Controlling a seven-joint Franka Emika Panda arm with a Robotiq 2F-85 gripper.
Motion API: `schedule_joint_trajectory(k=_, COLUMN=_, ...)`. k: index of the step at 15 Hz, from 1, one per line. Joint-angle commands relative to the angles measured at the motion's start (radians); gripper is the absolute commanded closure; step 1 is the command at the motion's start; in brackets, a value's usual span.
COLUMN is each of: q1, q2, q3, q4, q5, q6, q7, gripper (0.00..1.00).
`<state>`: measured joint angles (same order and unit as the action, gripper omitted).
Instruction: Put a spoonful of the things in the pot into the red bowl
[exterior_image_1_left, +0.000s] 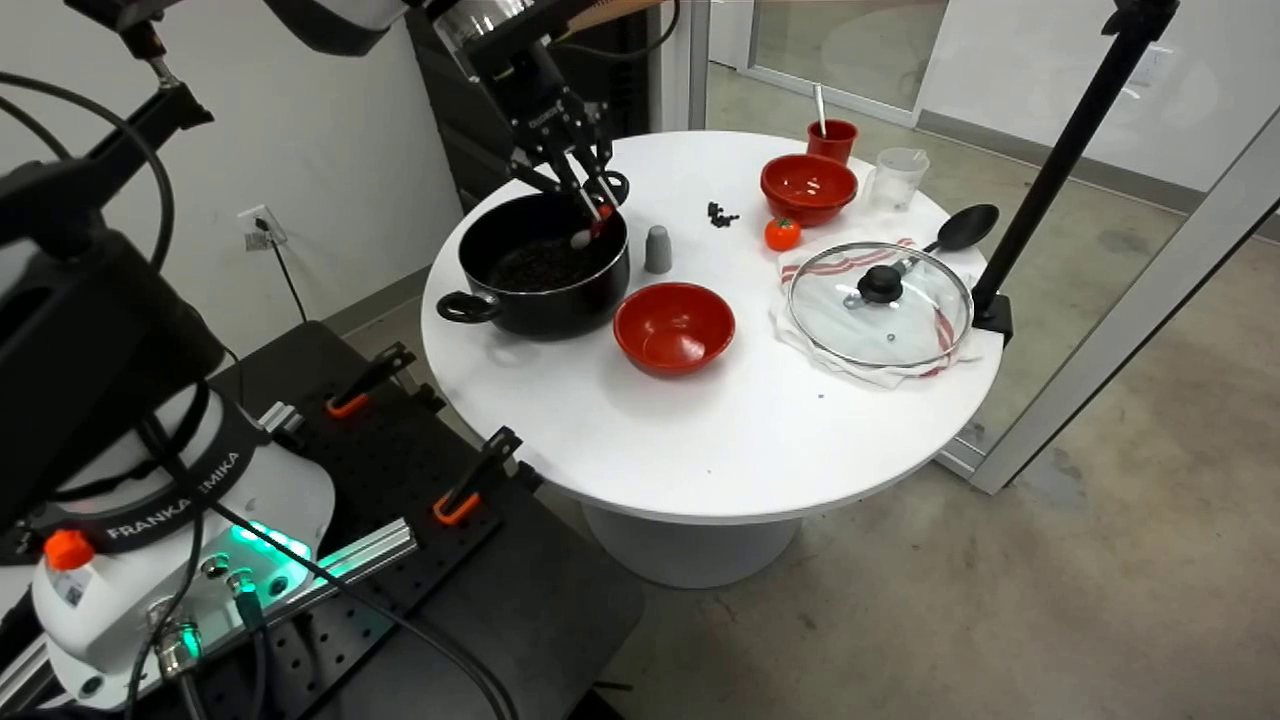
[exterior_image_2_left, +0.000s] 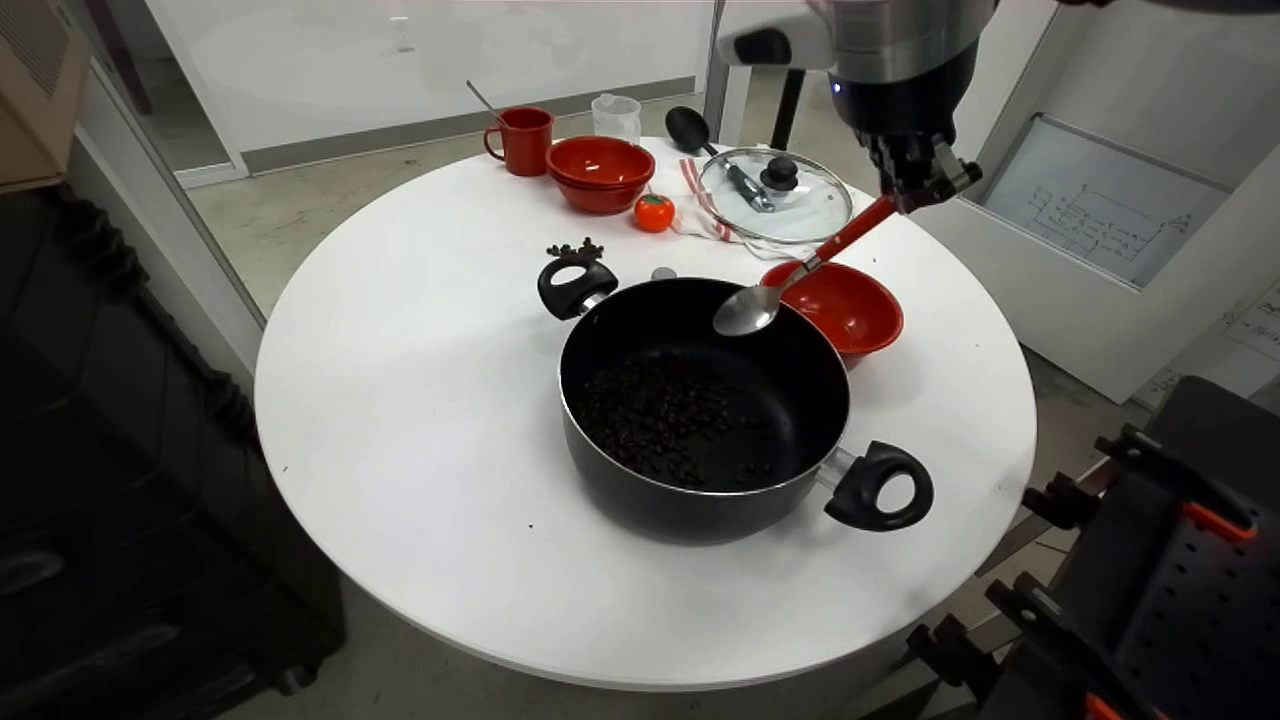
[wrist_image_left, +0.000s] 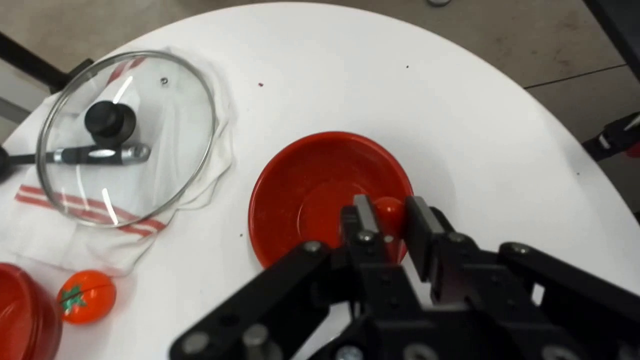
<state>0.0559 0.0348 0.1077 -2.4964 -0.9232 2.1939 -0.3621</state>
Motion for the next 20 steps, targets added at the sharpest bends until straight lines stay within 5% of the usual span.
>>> schedule_joint_trajectory(k=1, q1=0.026, q2=0.180, q3=-0.003, q4=0.111, q5=-0.001, q6=-0.139, q7=0.117, gripper=0.95)
schedule_joint_trajectory(k=10, q1=0.024, q2=0.457, q3=-0.011, q4=0.330, q5=0.085, q6=-0.267, q7=0.140, gripper=0.95)
schedule_joint_trajectory(k=20, q1=0.077, q2=0.425, q3=0.074, q4=0.434, q5=0.423, q6=-0.472, q7=0.064, gripper=0.95)
